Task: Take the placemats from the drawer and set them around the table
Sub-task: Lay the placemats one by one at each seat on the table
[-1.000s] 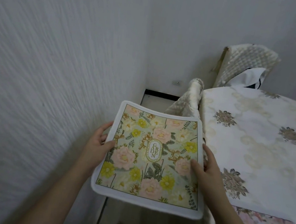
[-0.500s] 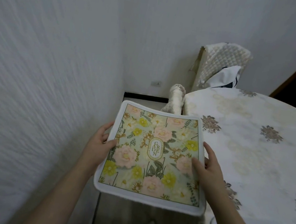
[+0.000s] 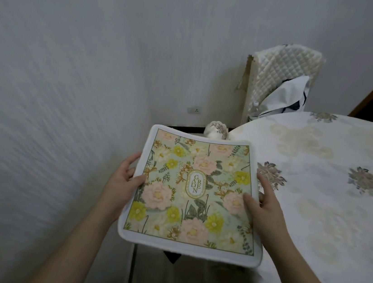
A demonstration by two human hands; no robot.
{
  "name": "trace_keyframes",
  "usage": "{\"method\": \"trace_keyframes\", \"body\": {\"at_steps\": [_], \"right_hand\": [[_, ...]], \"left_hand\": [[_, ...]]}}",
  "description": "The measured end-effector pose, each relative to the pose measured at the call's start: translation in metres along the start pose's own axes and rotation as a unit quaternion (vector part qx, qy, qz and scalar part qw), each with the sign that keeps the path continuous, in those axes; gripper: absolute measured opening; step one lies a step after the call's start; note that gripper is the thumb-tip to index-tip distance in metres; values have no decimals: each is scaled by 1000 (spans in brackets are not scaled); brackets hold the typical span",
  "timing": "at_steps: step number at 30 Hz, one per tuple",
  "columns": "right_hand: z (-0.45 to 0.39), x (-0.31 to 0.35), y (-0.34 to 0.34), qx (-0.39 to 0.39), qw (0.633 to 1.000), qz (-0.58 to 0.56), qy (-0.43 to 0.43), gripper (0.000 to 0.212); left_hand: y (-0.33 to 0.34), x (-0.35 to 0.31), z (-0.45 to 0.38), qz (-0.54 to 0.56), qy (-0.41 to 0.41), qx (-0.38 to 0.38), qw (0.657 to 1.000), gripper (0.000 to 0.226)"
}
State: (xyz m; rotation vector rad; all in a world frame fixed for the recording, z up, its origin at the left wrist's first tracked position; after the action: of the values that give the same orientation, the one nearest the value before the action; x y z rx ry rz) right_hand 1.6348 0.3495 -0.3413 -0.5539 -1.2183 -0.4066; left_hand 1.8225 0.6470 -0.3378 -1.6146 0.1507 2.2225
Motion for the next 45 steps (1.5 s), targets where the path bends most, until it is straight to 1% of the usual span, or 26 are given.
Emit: {"method": "trace_keyframes", "body": {"at_steps": [5,11,15,23,29,34,39,45], "right_hand": [[-26,6,-7,-18,1000,-15,0,60],[-51,8,-17,-66,997,-29,6,60],[-65,9,-30,-125,991,-33,21,60],[-69,3,-50,-258,964,-58,39,59],[-40,-17,-71,-346,932,-87,59,59],[-9,-45,-96,-409,902,-113,83,58],[14,-69,-121,-447,879,-132,101,58],[26,-100,-141,-475,855,-170,118,57]], "left_hand": [[17,-14,-34,-9,-2,18,1000,57],[44,-21,-95,-17,-17,70,997,58],[77,-34,-138,-24,-19,131,991,59],[148,-76,-208,-83,20,252,964,59],[217,-81,-220,-117,19,348,930,59],[282,-73,-211,-137,26,416,899,58],[335,-69,-194,-180,49,461,868,57],[386,-65,-179,-234,67,488,838,57]]}}
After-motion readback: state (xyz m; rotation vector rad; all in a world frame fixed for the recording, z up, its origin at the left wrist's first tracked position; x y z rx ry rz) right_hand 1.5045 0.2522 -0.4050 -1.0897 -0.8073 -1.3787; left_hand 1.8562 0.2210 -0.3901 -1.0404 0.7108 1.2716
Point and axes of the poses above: each hand's wrist, its own z-axis away from the middle knuckle, its own y-axis out of the palm, x = y × z, the point moved 9 cm from there along -z, towards the middle knuckle, and after that the axes turned 8 degrees about -z, right-handed, at the moved point
